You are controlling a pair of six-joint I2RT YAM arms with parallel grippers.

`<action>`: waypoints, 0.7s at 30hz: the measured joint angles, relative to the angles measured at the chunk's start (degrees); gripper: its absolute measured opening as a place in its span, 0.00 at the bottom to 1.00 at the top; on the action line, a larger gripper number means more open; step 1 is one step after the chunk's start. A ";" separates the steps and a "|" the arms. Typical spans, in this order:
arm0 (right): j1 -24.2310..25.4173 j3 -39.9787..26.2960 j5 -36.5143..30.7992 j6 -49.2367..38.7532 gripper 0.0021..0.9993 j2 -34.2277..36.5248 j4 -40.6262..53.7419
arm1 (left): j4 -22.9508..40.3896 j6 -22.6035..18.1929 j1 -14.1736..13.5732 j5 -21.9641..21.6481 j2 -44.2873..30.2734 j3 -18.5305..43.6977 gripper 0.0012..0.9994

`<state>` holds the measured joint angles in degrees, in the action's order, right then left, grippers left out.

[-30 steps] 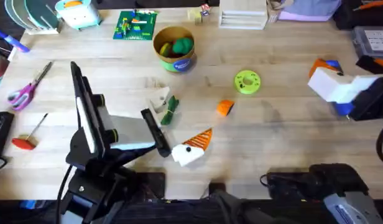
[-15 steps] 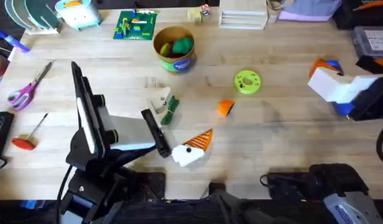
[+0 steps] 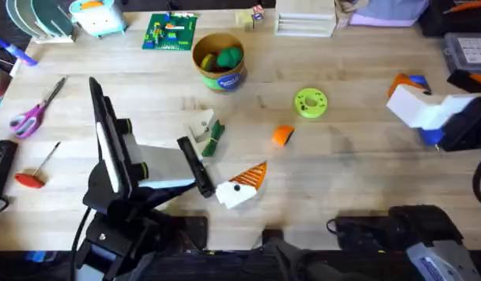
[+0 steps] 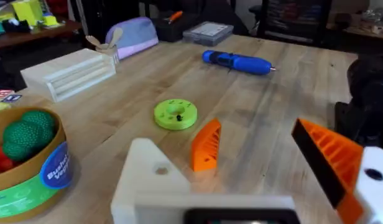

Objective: Pick up the gripper from the table and insert it into the empty holder that is missing its gripper. Then pick up a screw, insert it into the mounting hole, and use the screwdriver to tighten it. Finally, clean up the table by picking up the vegetable and placing it into the bucket.

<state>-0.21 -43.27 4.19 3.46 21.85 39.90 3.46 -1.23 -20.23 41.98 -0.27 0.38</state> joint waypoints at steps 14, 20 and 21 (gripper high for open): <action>-0.03 -0.09 7.71 3.27 0.99 2.16 0.07 | 0.00 0.00 0.00 -0.01 0.00 0.00 0.99; -3.77 -1.35 12.28 1.65 0.99 12.29 3.75 | 0.00 0.00 0.00 -0.01 0.00 0.00 0.99; -5.23 -1.93 12.70 1.31 0.99 14.50 4.30 | 0.00 0.00 0.00 -0.01 0.02 0.00 0.99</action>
<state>-5.43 -45.19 16.89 4.77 36.36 44.19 3.46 -1.23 -20.23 41.98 -0.26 0.38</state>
